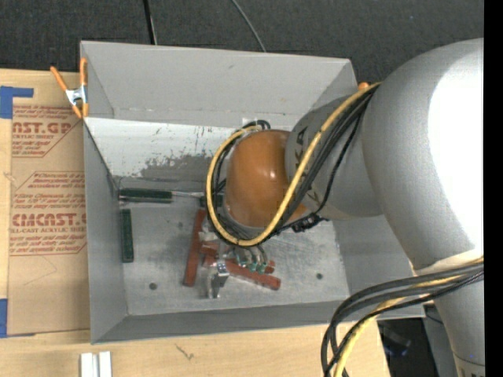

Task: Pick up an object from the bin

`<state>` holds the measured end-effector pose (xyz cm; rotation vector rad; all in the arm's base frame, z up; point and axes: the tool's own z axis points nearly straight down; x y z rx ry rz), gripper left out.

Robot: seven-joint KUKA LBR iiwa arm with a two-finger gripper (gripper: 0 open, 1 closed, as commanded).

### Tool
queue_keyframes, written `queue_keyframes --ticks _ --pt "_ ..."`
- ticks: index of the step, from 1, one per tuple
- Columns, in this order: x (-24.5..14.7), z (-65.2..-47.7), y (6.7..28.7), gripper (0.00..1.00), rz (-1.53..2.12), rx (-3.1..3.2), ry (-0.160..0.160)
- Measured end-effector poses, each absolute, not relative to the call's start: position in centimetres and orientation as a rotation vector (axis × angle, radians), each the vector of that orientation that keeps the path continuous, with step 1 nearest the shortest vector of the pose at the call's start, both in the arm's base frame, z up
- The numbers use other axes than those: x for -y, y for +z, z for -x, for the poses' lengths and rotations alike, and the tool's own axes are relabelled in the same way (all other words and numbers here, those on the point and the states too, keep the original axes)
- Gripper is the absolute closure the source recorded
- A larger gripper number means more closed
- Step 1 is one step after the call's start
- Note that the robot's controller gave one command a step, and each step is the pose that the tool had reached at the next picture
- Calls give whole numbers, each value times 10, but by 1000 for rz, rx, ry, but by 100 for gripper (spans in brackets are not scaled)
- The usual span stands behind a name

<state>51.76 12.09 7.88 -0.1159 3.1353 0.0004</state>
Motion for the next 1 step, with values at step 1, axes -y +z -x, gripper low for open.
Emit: queue_keyframes --ticks 1 --pt "-122 -525 81 100 111 -3104 9"
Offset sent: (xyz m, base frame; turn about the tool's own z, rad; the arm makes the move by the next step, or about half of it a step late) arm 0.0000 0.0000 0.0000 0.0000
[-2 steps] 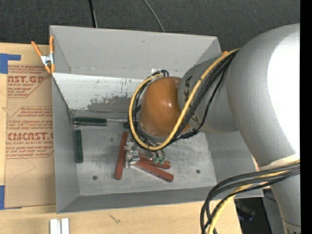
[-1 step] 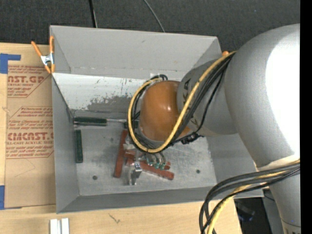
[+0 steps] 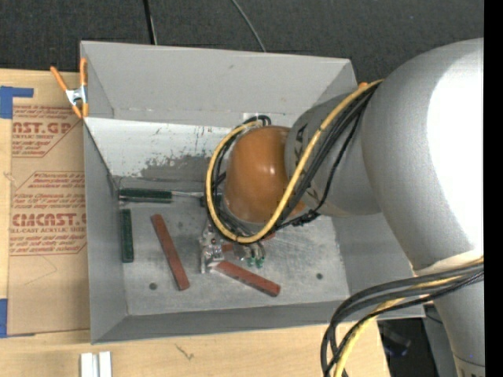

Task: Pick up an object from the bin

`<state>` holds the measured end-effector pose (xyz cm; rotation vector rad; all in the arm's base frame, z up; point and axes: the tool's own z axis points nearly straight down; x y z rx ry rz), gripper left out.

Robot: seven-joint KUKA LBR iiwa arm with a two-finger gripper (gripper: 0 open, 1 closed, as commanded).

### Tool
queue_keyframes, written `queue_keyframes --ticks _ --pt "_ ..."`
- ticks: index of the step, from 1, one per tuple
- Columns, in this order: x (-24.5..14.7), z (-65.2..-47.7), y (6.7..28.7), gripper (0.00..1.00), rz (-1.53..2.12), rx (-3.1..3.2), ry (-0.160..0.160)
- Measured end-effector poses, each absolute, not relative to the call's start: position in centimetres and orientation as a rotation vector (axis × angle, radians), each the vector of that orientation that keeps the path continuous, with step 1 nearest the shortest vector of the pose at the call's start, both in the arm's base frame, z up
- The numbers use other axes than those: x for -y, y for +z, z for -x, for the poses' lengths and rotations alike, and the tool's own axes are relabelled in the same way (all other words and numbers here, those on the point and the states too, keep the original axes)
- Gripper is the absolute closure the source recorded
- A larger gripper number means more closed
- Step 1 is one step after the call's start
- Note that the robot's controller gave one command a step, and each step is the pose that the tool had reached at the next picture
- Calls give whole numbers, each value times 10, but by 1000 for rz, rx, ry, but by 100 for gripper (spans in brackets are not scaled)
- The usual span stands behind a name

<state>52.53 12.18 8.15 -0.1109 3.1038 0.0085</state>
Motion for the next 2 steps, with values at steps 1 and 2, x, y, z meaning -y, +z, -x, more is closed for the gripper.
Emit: queue_keyframes --ticks 1,2 --pt "-123 -524 81 100 113 -3106 11" --pt "-121 -512 123 100 167 -3143 -2"
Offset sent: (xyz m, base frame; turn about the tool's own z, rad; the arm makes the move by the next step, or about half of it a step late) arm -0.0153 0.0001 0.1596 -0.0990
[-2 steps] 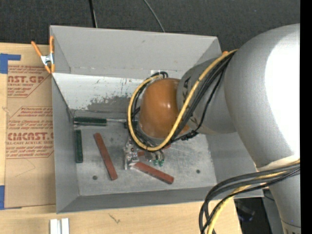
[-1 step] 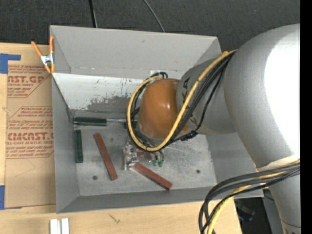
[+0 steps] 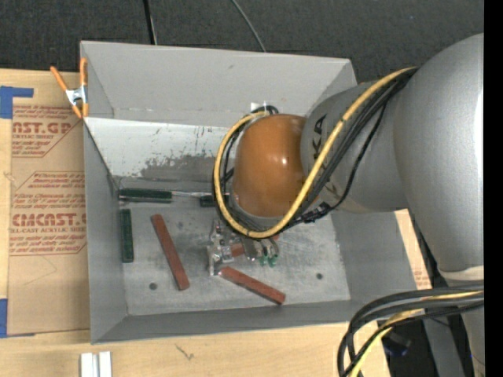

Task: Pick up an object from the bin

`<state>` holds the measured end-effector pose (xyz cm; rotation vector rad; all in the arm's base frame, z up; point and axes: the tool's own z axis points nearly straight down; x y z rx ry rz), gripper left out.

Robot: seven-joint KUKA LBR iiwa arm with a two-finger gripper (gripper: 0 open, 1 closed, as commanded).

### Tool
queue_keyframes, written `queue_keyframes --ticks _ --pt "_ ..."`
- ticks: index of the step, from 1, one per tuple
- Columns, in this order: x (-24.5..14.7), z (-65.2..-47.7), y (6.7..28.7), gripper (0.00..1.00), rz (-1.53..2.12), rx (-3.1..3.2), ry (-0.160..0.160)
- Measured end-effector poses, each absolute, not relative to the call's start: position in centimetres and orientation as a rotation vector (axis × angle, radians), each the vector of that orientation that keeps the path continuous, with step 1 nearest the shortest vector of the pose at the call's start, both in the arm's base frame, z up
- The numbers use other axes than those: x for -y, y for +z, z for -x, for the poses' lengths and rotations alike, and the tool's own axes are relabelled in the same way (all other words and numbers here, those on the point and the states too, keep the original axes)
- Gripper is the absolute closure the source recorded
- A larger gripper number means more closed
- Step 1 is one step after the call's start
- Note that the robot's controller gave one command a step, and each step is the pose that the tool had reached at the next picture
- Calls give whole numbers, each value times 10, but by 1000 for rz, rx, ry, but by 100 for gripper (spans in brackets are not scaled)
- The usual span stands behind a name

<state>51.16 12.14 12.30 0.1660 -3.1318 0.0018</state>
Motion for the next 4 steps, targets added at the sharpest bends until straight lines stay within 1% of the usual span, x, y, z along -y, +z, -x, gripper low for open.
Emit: queue_keyframes --ticks 1,2,3,4 --pt "-121 -518 161 0 -201 3136 0" --pt "-121 -519 151 0 -213 3135 0" --pt "-76 -580 77 100 -319 3141 -4" --pt "-76 -580 77 100 -319 3141 -4"
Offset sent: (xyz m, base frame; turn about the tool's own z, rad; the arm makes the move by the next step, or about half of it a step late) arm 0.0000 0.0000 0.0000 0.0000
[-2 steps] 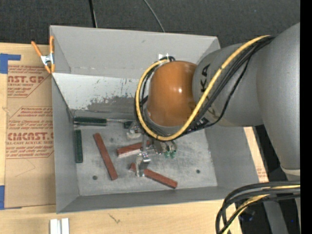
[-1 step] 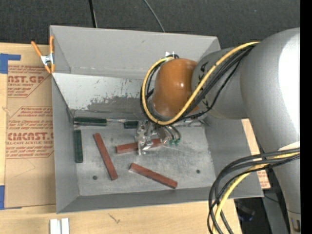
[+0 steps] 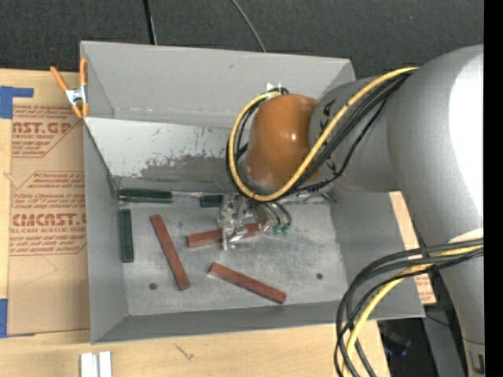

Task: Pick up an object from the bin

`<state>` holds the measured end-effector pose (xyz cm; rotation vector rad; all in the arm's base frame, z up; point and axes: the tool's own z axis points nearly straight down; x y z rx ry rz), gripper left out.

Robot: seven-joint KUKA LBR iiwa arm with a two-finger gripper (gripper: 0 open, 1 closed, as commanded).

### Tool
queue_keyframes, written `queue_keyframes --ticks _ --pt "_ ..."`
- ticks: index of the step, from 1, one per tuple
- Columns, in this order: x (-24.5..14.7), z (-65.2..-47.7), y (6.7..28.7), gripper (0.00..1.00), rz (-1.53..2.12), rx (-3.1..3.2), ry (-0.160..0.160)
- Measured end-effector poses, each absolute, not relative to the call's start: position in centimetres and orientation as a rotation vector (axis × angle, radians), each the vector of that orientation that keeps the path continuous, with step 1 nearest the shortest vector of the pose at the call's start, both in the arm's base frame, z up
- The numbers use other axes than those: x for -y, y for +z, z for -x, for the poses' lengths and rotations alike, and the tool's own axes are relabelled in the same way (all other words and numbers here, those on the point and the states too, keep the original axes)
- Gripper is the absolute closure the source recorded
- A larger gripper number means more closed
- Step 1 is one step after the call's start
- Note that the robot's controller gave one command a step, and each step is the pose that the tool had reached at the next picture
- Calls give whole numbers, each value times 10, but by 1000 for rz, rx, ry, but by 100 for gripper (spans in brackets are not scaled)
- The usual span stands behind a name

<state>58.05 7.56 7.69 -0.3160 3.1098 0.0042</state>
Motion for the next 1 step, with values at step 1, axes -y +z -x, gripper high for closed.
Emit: queue_keyframes --ticks 1 --pt "-79 -585 258 100 287 -3117 1"
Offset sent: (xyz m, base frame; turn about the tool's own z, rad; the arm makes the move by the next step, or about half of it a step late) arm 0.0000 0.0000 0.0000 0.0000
